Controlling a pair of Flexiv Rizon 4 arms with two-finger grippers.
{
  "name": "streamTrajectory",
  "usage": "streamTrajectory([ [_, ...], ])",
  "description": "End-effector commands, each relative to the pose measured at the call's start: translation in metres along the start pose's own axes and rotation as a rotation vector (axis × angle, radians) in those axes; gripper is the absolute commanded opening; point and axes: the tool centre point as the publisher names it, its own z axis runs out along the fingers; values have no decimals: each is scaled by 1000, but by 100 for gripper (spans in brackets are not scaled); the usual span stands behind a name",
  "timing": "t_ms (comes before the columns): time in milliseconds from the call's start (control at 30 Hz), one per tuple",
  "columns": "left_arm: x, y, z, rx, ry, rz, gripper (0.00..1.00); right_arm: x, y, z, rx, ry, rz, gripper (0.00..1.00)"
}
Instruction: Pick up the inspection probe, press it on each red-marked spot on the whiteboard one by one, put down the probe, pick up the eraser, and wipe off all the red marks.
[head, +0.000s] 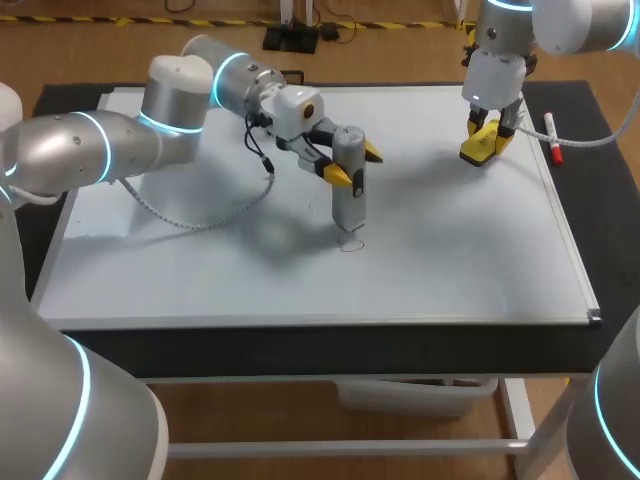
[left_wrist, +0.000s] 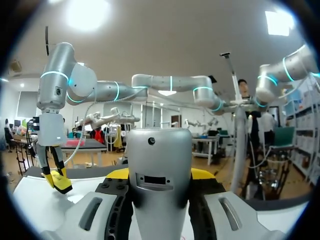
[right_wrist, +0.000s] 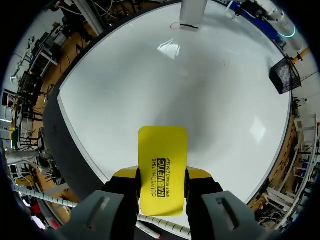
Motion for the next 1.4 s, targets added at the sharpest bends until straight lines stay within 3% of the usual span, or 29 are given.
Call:
streamTrajectory([
  [33, 7, -13, -22, -16, -62, 6, 0, 1, 0, -1, 2, 2, -1, 0],
  [433, -9, -40, -122, -24, -305, 46, 0, 1, 0, -1, 2, 2, -1, 0],
  [833, 2, -47, -202, -38, -541, 69, 0, 1, 0, -1, 2, 2, -1, 0],
  [1400, 30, -49, -263, -61, -775, 65, 0, 1, 0, -1, 2, 2, -1, 0],
])
